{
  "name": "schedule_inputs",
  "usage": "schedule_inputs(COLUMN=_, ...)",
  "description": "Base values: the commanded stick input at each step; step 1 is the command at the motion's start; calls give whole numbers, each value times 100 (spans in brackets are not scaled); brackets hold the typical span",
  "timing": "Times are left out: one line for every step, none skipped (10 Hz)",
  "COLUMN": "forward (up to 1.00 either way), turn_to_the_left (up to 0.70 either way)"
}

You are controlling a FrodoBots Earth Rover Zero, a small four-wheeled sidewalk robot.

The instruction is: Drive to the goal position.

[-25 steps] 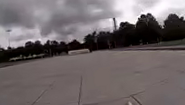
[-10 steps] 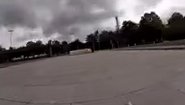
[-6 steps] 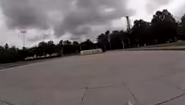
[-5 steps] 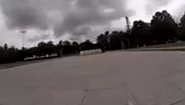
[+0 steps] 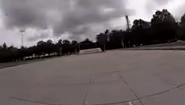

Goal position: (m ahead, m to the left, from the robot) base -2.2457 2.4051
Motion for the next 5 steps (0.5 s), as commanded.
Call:
schedule_inputs(forward=43, turn_to_the_left=74)
schedule_inputs(forward=0, turn_to_the_left=100)
schedule_inputs(forward=0, turn_to_the_left=100)
schedule_inputs(forward=0, turn_to_the_left=100)
schedule_inputs(forward=0, turn_to_the_left=100)
